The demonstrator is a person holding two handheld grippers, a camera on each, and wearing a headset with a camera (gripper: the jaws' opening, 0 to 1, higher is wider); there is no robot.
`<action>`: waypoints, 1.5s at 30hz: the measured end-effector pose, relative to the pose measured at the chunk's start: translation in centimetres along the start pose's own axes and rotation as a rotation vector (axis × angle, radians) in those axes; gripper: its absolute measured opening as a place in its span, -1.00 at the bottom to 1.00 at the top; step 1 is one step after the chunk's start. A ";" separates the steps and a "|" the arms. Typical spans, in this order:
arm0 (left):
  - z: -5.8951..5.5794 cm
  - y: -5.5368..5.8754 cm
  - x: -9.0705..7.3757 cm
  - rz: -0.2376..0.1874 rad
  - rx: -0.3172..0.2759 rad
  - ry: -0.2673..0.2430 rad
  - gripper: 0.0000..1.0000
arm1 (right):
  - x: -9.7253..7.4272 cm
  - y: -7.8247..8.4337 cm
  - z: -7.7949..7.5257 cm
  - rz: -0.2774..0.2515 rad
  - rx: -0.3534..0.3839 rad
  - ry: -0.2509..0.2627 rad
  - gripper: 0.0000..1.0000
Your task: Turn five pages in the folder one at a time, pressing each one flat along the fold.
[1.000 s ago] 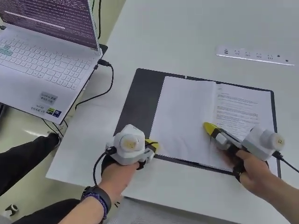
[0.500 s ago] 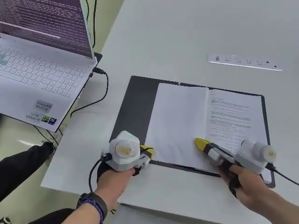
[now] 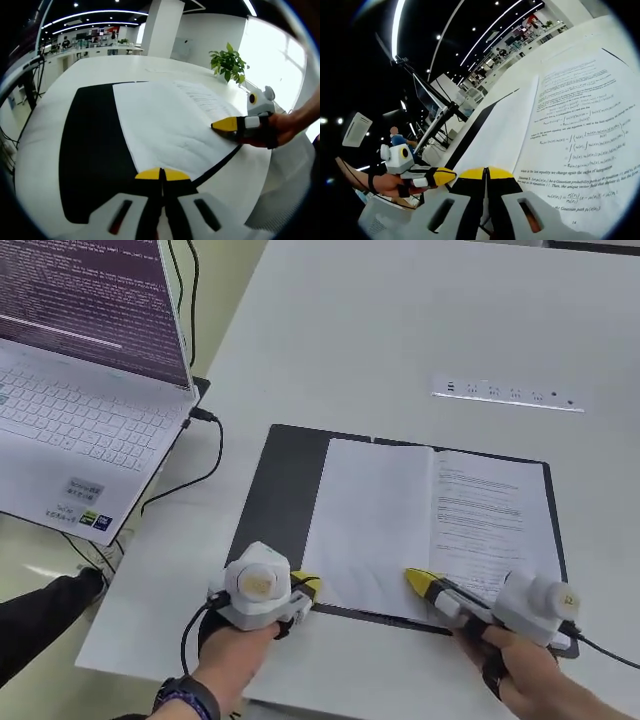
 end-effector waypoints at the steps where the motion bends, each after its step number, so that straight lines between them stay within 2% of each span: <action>1: 0.0 0.0 0.0 -0.001 -0.002 -0.001 -1.00 | -0.1 0.1 0.0 -0.001 0.002 0.001 -1.00; 7: -0.1 0.1 -0.1 -0.006 0.014 -0.004 -1.00 | -0.5 1.0 0.5 -0.010 0.021 -0.003 -1.00; 16: 0.0 0.2 -0.2 -0.017 0.005 -0.006 -1.00 | -1.1 1.8 1.4 -0.013 0.027 -0.007 -1.00; 35: 0.0 0.3 -0.2 -0.023 -0.022 -0.009 -1.00 | -2.2 2.8 2.0 0.024 0.050 -0.016 -1.00; 39: 0.1 0.0 0.0 -0.004 -0.038 -0.009 -1.00 | -2.4 3.1 2.3 0.052 0.057 -0.010 -1.00; 42: 0.0 -0.4 0.1 0.045 -0.033 -0.006 -1.00 | -2.7 3.2 2.7 0.075 0.057 -0.013 -1.00; 45: 0.1 -0.7 0.1 0.076 -0.051 0.000 -1.00 | -3.2 3.1 3.2 0.084 0.055 -0.011 -1.00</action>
Point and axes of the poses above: the centre of the closed fingertips' face, and the gripper's own axes: x roughly forward along the fingers, z roughly to its left, y roughly out of its underside, the point moved 7 cm from there along -x, roughly backward along the fingers, and after that the axes turned 3 degrees about -z, right-handed, at the moved point
